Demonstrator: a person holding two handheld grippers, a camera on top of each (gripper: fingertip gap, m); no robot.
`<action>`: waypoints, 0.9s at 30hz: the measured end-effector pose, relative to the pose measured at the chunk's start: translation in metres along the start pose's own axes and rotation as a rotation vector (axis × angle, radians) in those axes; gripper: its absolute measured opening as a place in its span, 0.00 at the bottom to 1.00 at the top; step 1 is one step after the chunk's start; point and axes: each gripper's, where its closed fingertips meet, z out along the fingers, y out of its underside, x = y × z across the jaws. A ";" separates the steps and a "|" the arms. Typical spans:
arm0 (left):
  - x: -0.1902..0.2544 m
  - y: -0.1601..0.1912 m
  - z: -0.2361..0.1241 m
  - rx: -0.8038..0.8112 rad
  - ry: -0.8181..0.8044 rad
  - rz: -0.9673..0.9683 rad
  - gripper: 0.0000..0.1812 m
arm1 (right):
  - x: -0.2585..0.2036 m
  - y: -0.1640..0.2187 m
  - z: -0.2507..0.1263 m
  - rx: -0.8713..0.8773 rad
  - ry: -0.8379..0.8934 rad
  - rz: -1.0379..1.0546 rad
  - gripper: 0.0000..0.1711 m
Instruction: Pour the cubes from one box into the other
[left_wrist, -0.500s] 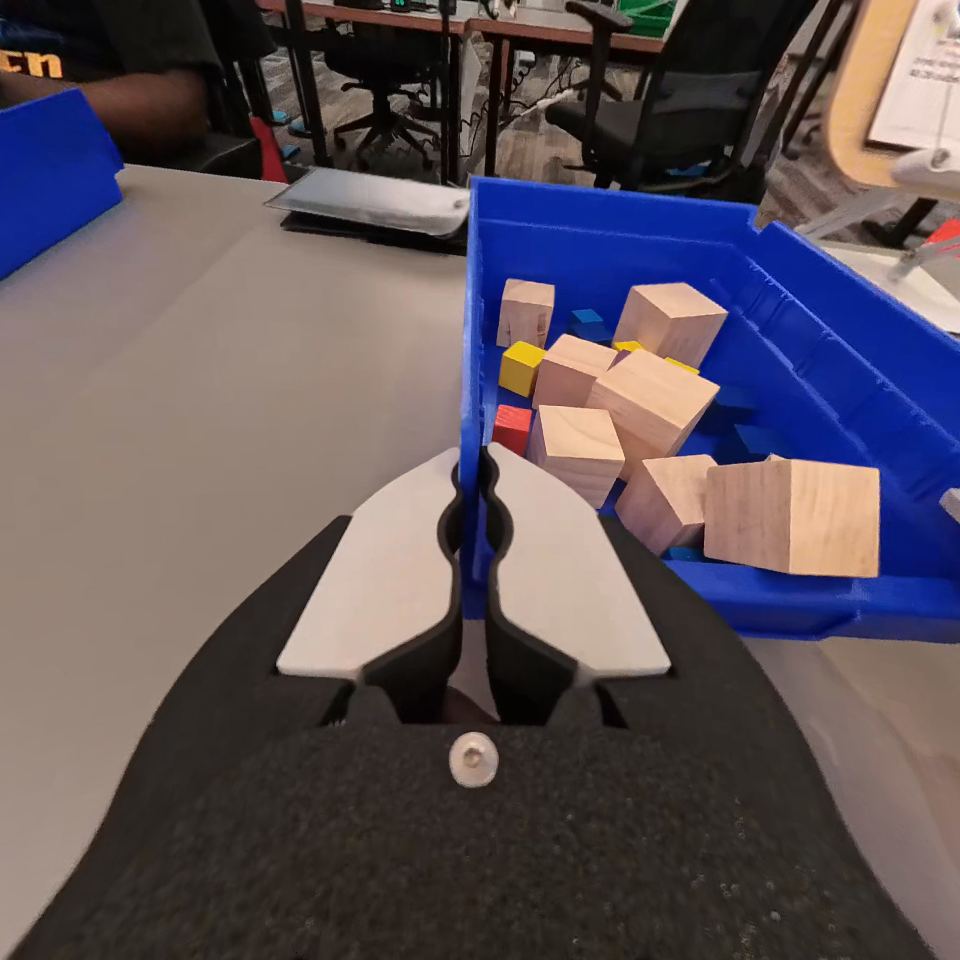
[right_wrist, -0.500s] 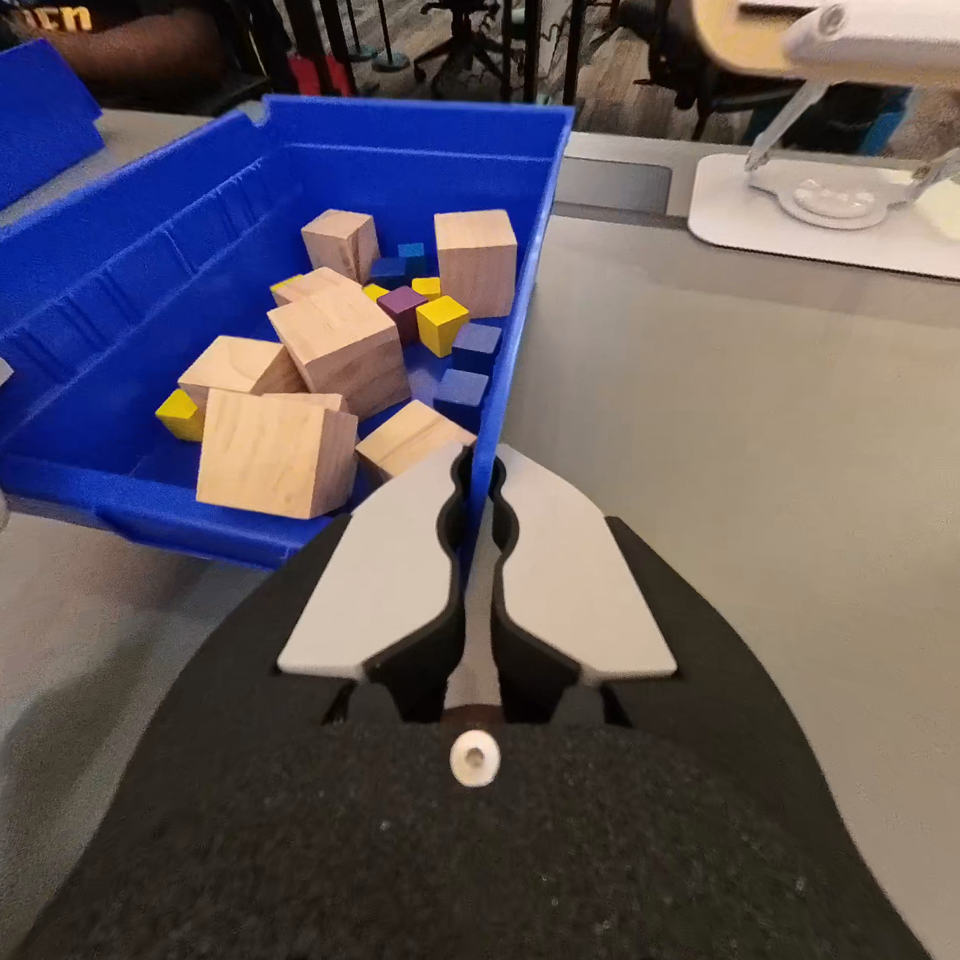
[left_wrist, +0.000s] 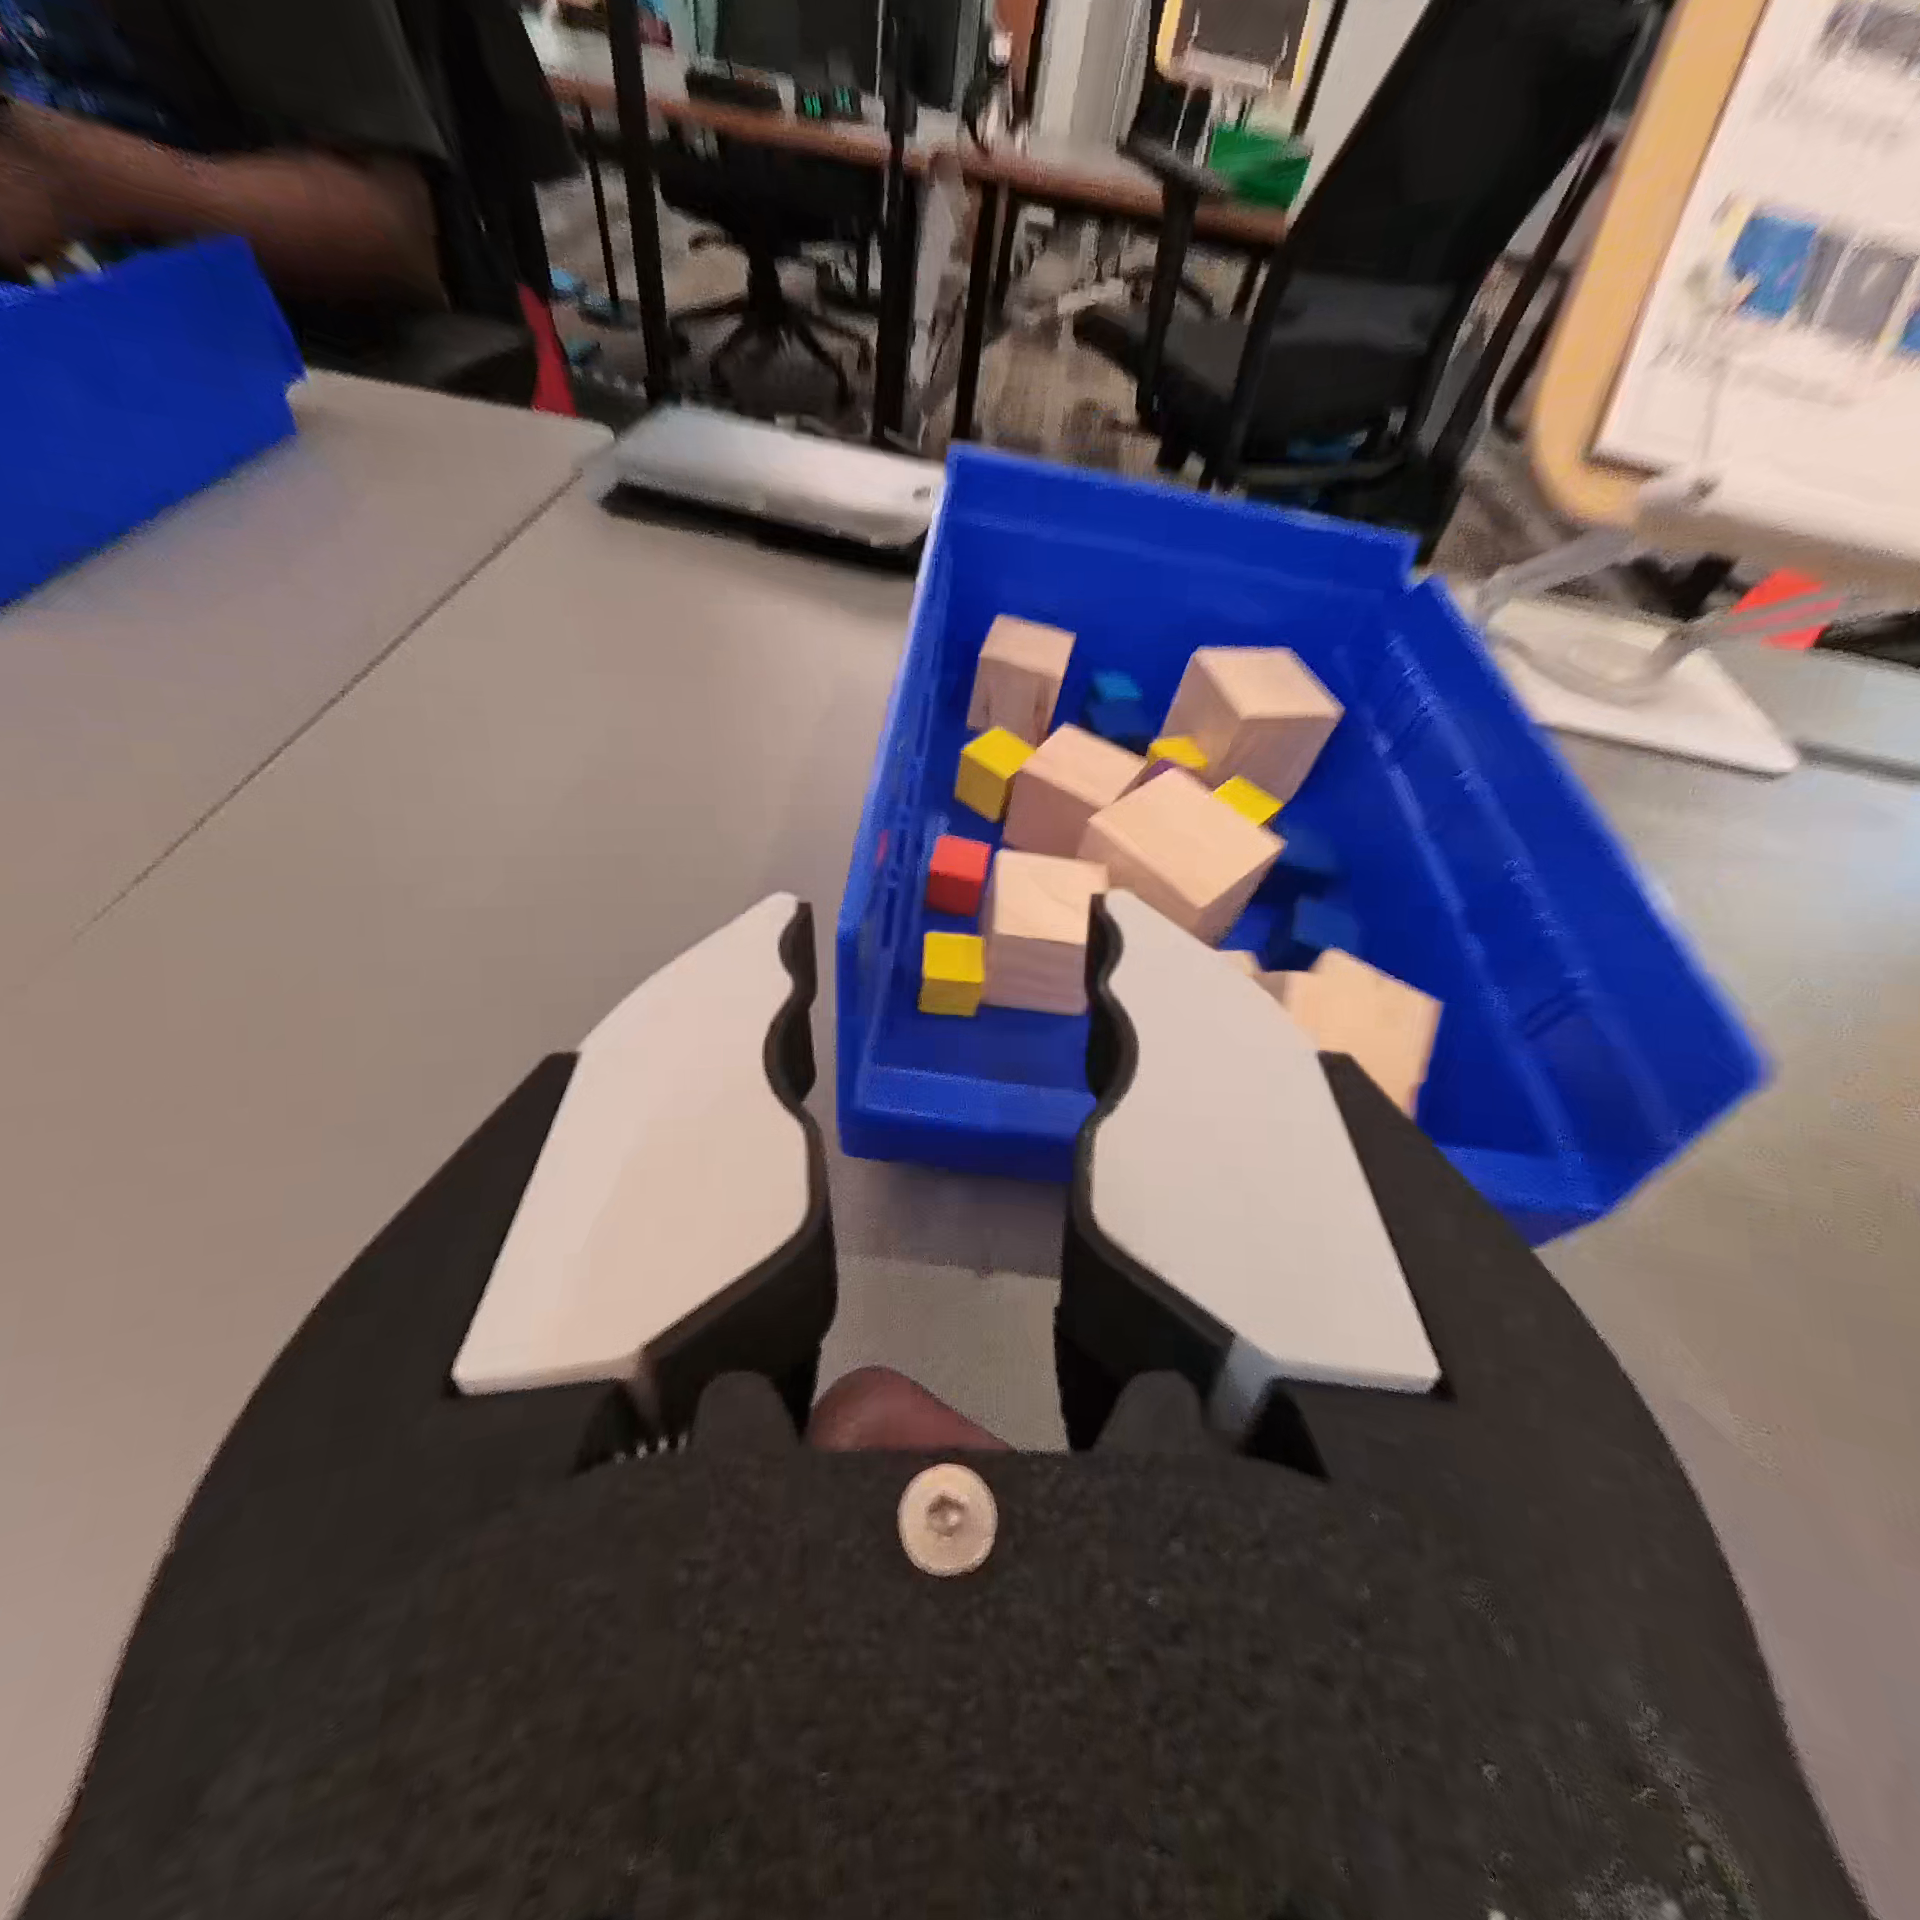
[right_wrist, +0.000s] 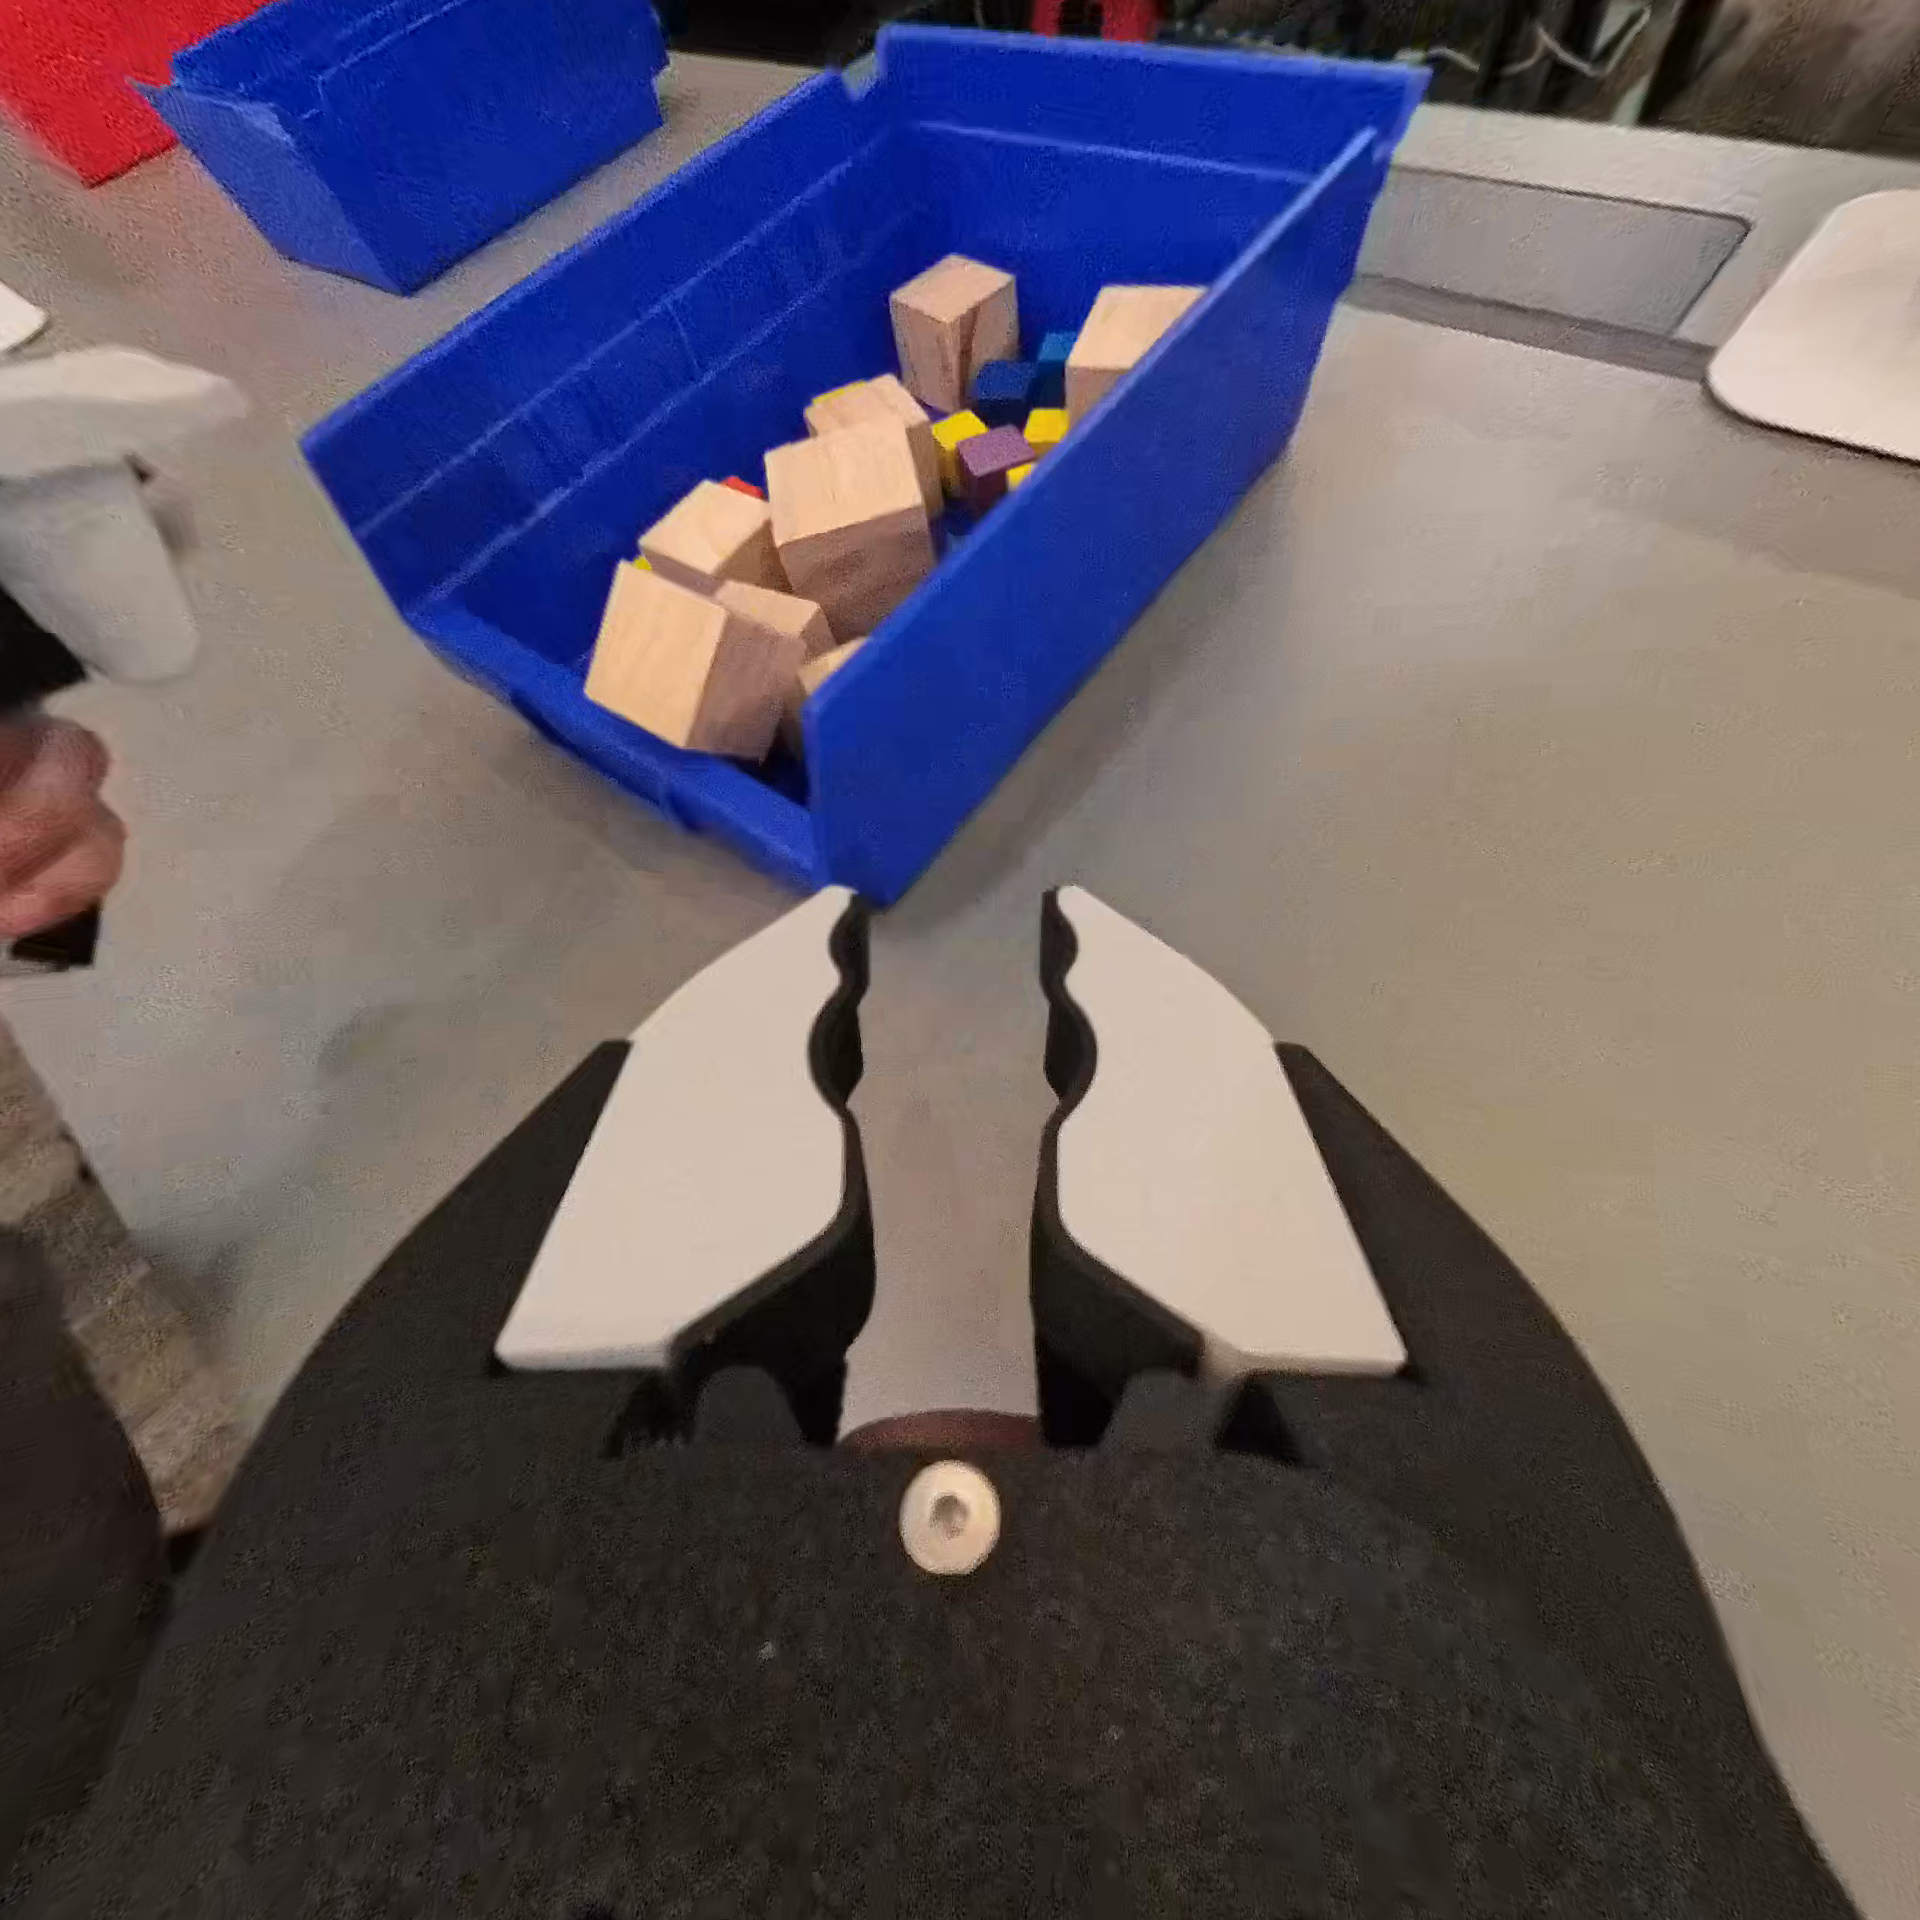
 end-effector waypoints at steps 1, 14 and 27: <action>0.010 -0.005 -0.013 0.022 0.020 -0.009 0.27 | 0.014 0.005 -0.024 0.010 -0.005 -0.013 0.18; 0.167 0.091 -0.088 -0.056 0.196 0.260 0.23 | 0.294 0.146 -0.313 0.182 0.598 0.103 0.19; 0.151 0.101 -0.078 -0.128 0.209 0.099 0.23 | 0.314 0.152 -0.315 0.208 0.599 0.223 0.19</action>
